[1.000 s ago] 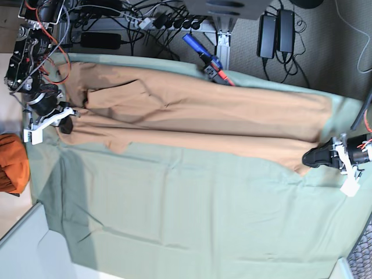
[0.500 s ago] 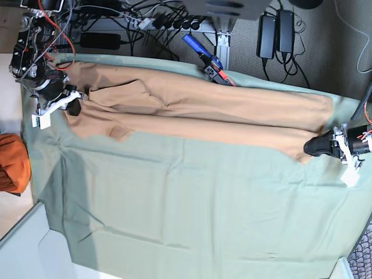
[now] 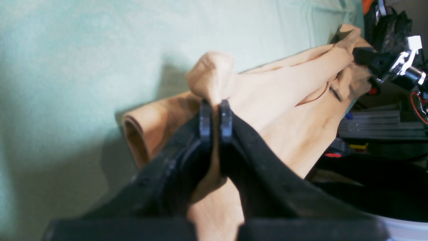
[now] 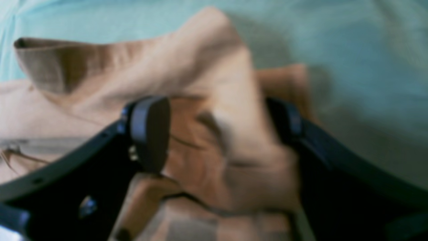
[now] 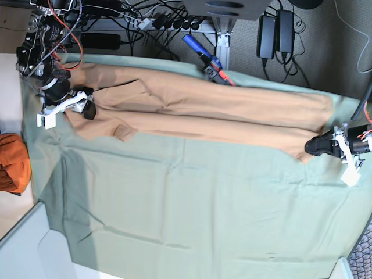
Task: Fold the T-shirt properly
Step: 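Fold the shirt over again, right gripper lifting edge toward the collar, then regrasp the folded shirt edge with the right gripper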
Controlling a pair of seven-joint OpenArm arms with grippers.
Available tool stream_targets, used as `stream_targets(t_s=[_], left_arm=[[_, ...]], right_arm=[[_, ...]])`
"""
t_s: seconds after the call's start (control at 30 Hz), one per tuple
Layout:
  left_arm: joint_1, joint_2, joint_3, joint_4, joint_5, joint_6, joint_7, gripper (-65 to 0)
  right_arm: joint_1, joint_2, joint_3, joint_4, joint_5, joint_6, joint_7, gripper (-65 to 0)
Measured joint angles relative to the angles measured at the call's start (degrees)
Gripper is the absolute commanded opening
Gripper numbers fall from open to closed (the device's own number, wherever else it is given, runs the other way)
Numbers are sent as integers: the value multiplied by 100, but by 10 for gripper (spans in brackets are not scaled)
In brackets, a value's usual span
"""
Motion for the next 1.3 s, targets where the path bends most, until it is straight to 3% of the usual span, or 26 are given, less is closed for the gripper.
stream_targets(t_s=[0.17,0.5,0.83,0.9,1.0,1.03,1.3], left_arm=[[0,2,0,0,15,0,2,-650],[0,0,0,0,-2,0,2,-650],[2,0,0,0,-13,0,2,-650],[2,0,0,0,-15,0,4,-650],[2,0,0,0,-15,0,2,-650],[2,0,0,0,-15,2,2,-650],[2,0,0,0,-15,0,4,-650]], right_arm=[[20,28,450,321,0,0,44,-218],[678,17,240,-142,-101,-2,330,-218],[1292,2,-988,-892,-337,0,326,-230],[1290,2,-1073,-892,-348,0,321,-330],[1292,20,-1071,-892,-376,0,328,-604],[1292,20,-1069,-892,-380,0,328,-650],[1290,17,-1069,-852,-304,0,109,-650]])
